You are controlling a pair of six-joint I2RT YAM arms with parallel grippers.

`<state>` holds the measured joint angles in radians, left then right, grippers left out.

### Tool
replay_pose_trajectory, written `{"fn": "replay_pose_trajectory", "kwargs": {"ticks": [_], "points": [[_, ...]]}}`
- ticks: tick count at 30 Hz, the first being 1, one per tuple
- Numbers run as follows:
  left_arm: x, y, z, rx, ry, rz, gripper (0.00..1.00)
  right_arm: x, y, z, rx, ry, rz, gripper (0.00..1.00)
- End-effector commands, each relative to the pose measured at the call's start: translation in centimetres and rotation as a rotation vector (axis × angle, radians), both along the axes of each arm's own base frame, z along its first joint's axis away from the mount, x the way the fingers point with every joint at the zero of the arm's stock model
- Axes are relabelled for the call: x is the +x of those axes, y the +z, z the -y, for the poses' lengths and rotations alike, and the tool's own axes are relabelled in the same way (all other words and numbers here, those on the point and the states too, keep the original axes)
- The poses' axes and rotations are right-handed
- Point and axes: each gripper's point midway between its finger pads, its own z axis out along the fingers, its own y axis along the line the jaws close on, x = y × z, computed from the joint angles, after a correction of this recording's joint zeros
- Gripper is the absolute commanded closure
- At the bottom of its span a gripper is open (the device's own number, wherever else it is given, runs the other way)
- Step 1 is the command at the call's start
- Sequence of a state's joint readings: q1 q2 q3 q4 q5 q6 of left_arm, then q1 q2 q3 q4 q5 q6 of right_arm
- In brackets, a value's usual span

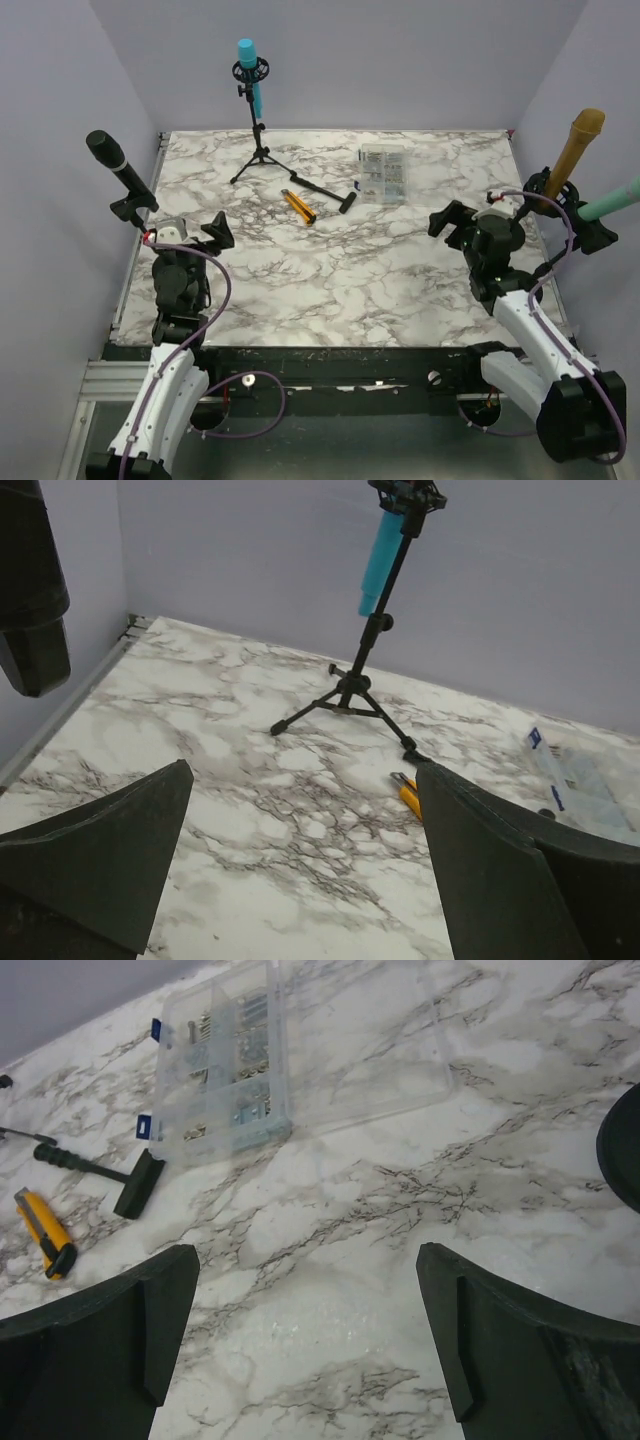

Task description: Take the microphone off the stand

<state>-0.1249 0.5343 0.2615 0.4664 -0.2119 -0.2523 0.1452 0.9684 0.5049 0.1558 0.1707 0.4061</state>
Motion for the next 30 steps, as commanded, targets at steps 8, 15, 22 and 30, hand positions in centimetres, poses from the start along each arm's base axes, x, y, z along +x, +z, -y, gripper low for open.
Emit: {"fn": "replay_pose_trajectory", "kwargs": {"ticks": [8, 15, 22, 30], "points": [[-5.6, 1.6, 1.0, -0.15, -0.088, 0.005, 0.01, -4.6, 1.3, -4.5, 0.239, 0.188, -0.016, 0.0], [-7.6, 2.8, -1.7, -0.195, 0.052, -0.02, 0.01, -6.4, 1.1, -9.2, 0.383, 0.432, -0.101, 0.0], [-9.1, 1.0, -3.3, -0.387, 0.19, -0.202, 0.01, -7.6, 0.6, -11.2, 0.473, 0.542, -0.103, 0.0], [-8.8, 2.7, -0.2, -0.353, -0.005, -0.158, 0.01, -8.0, 0.7, -12.1, 0.409, 0.652, -0.161, 0.0]]}}
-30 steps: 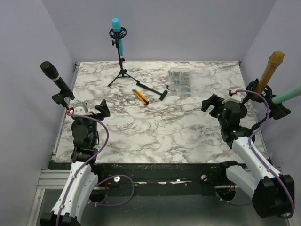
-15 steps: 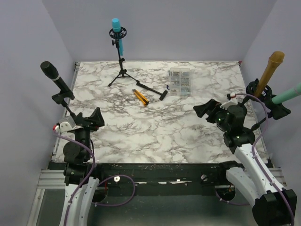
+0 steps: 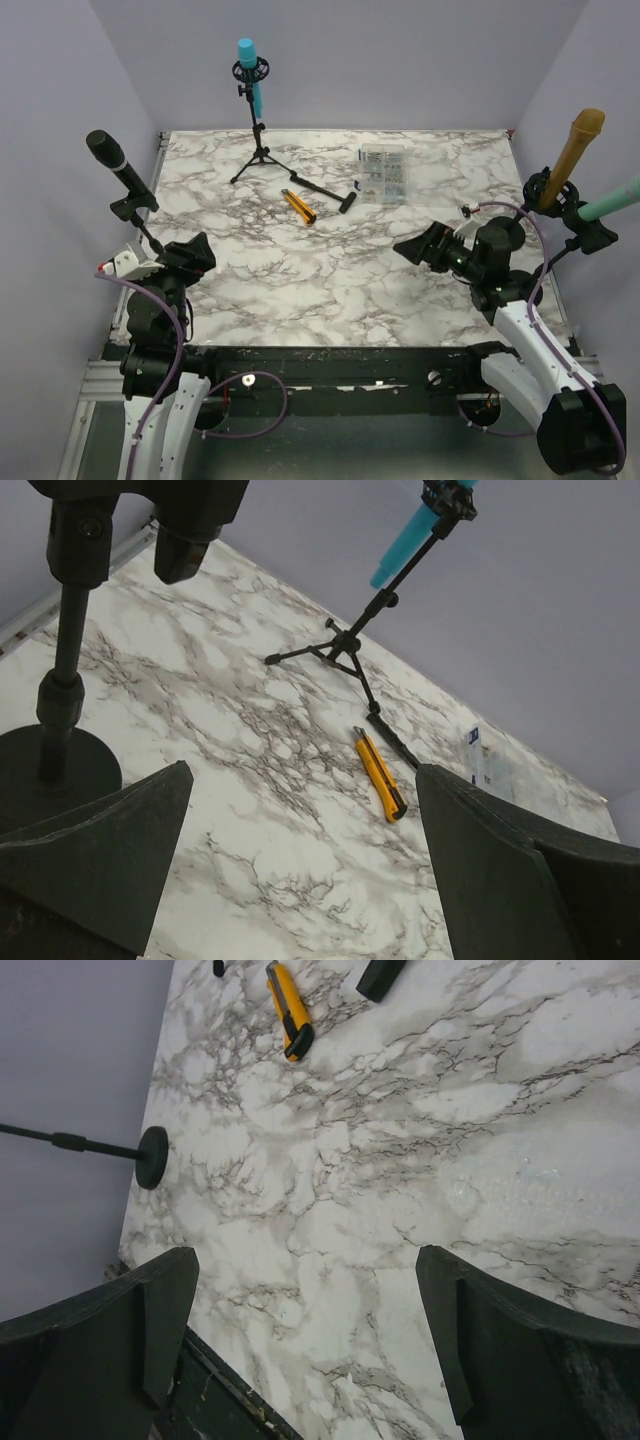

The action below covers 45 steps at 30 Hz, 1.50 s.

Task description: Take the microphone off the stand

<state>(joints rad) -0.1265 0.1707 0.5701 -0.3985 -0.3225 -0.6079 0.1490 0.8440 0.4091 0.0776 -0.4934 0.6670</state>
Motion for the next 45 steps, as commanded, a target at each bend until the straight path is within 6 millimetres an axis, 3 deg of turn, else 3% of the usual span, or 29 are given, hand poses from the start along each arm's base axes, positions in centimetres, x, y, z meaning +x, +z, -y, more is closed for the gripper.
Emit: {"fn": "replay_pose_trajectory", "kwargs": {"ticks": [1, 8, 14, 18, 22, 26, 33, 45], "points": [[-0.4, 0.1, 1.5, -0.014, -0.083, -0.014, 0.02, -0.5, 1.3, -1.2, -0.035, 0.133, 0.023, 0.0], [-1.9, 2.5, -1.5, 0.11, 0.049, -0.161, 0.02, -0.6, 2.1, -1.8, -0.059, 0.201, 0.046, 0.0], [-4.2, 7.1, -3.7, 0.243, 0.127, -0.125, 0.03, -0.5, 2.4, -3.1, -0.049, 0.258, 0.043, 0.0], [-4.7, 10.6, -6.1, 0.33, 0.259, -0.112, 0.01, -0.8, 3.4, -4.8, -0.065, 0.302, 0.072, 0.0], [-3.2, 13.9, -7.5, 0.388, 0.348, -0.139, 0.01, -1.8, 4.4, -7.4, -0.062, 0.364, 0.088, 0.0], [-0.7, 15.7, -8.1, 0.423, 0.404, -0.158, 0.02, -2.5, 5.8, -9.3, -0.04, 0.37, 0.139, 0.0], [2.7, 15.8, -9.1, 0.446, 0.493, -0.186, 0.02, -3.5, 7.9, -9.7, -0.012, 0.346, 0.206, 0.0], [6.4, 13.9, -10.7, 0.461, 0.562, -0.15, 0.04, -3.6, 7.8, -9.3, -0.016, 0.323, 0.208, 0.0]]}}
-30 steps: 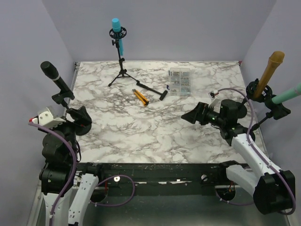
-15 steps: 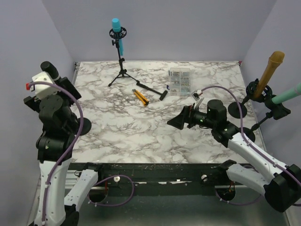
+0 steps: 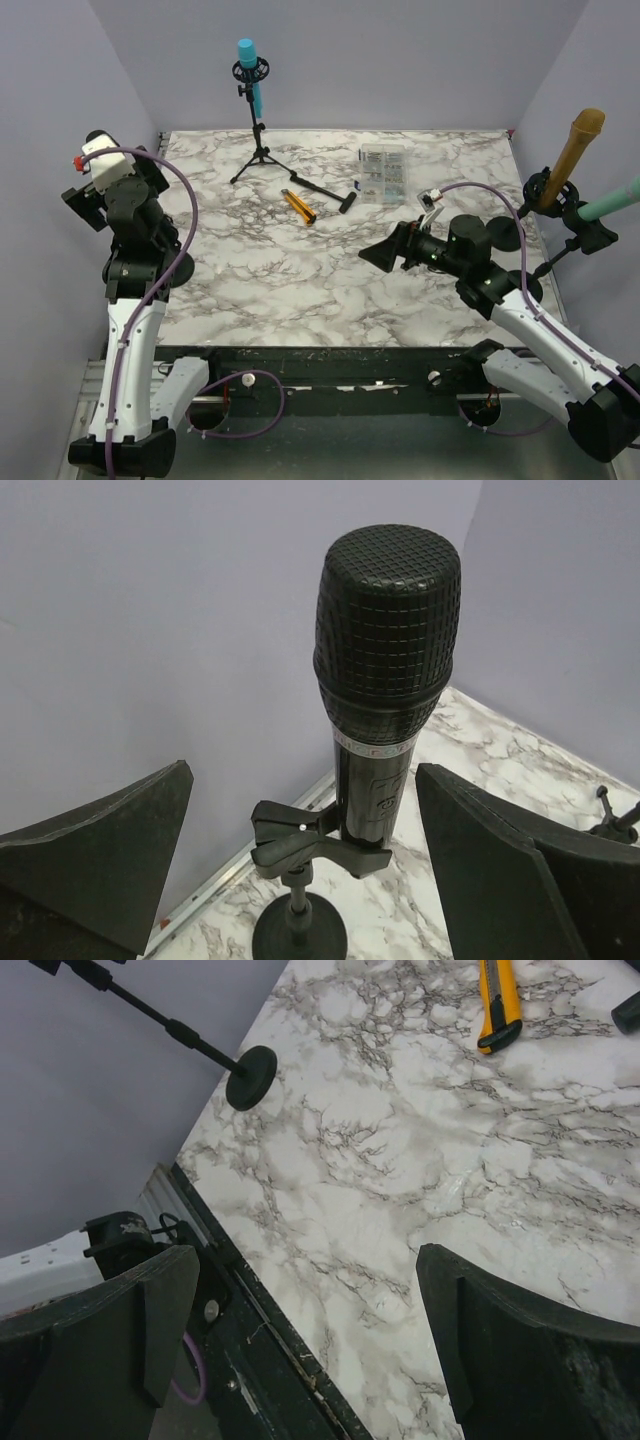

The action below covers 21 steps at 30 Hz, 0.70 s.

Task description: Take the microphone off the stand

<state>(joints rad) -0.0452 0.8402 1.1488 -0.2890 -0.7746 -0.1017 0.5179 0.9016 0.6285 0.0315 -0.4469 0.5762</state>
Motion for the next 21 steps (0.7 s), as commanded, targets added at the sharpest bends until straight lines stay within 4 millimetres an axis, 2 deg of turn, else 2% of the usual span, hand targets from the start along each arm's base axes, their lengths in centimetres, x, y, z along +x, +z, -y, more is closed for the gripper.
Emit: {"fn": "replay_pose_trajectory", "kwargs": {"ticks": [1, 6, 11, 15, 21], "points": [[1.3, 0.8, -0.5, 0.031, 0.016, 0.068, 0.05, 0.2, 0.8, 0.0, 0.029, -0.021, 0.023, 0.0], [2.2, 0.0, -0.8, 0.051, 0.024, 0.079, 0.13, 0.1, 0.8, 0.0, 0.027, -0.02, 0.009, 0.0], [2.8, -0.2, -0.8, 0.07, 0.014, 0.098, 0.32, 0.0, 0.9, 0.4, 0.024, -0.039, 0.004, 0.0], [4.0, -0.7, -0.4, 0.099, -0.024, 0.084, 0.38, -0.2, 1.0, 0.5, 0.032, -0.045, 0.003, 0.0], [5.1, -2.1, -0.4, 0.107, -0.061, 0.04, 0.62, -0.2, 0.2, 0.6, 0.019, -0.053, -0.033, 0.0]]}}
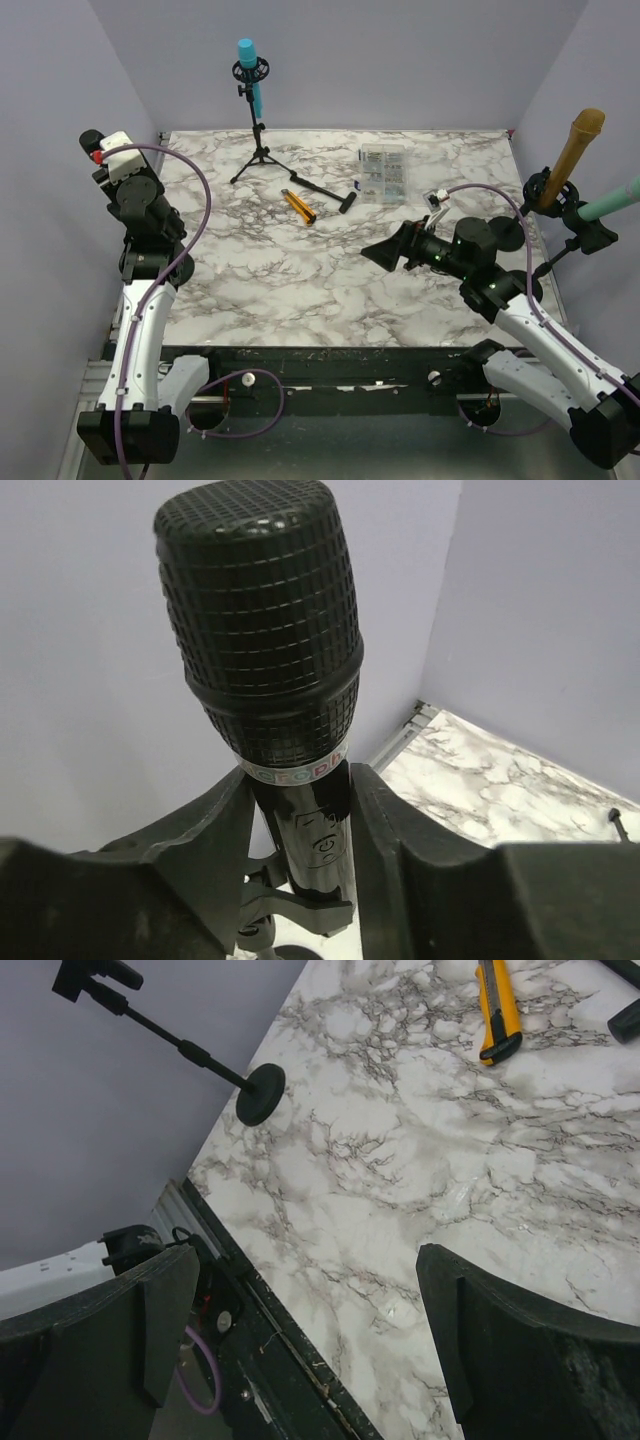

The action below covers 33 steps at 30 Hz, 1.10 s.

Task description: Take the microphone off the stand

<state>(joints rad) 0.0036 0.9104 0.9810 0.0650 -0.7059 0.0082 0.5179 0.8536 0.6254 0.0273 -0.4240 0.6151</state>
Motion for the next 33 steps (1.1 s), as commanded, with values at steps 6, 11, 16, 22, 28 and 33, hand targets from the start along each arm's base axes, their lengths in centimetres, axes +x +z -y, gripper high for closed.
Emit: {"fn": "replay_pose_trajectory", "kwargs": {"ticks": [6, 11, 16, 22, 28, 33], "points": [[1.4, -0.9, 2.8, 0.026, -0.212, -0.024, 0.8, 0.2, -2.7, -0.3, -0.052, 0.009, -0.053, 0.0], [1.5, -0.6, 5.2, -0.007, -0.351, -0.05, 0.98, 1.9, -4.9, 0.3, -0.156, -0.13, -0.122, 0.0], [0.5, 0.5, 8.1, -0.026, -0.516, -0.058, 1.0, 2.6, -5.5, -0.2, -0.305, -0.269, -0.054, 0.0], [-0.9, 1.6, 12.7, -0.037, -0.769, -0.055, 1.0, 1.8, -6.6, -2.9, -0.358, -0.213, -0.104, 0.0], [-3.0, 3.3, 16.8, -0.096, -0.962, -0.014, 1.0, 0.0, -5.8, -5.1, -0.342, -0.083, -0.083, 0.0], [-4.4, 4.5, 20.8, -0.11, -1.094, -0.007, 1.0, -0.3, -4.6, -4.8, -0.311, -0.074, -0.035, 0.0]]}}
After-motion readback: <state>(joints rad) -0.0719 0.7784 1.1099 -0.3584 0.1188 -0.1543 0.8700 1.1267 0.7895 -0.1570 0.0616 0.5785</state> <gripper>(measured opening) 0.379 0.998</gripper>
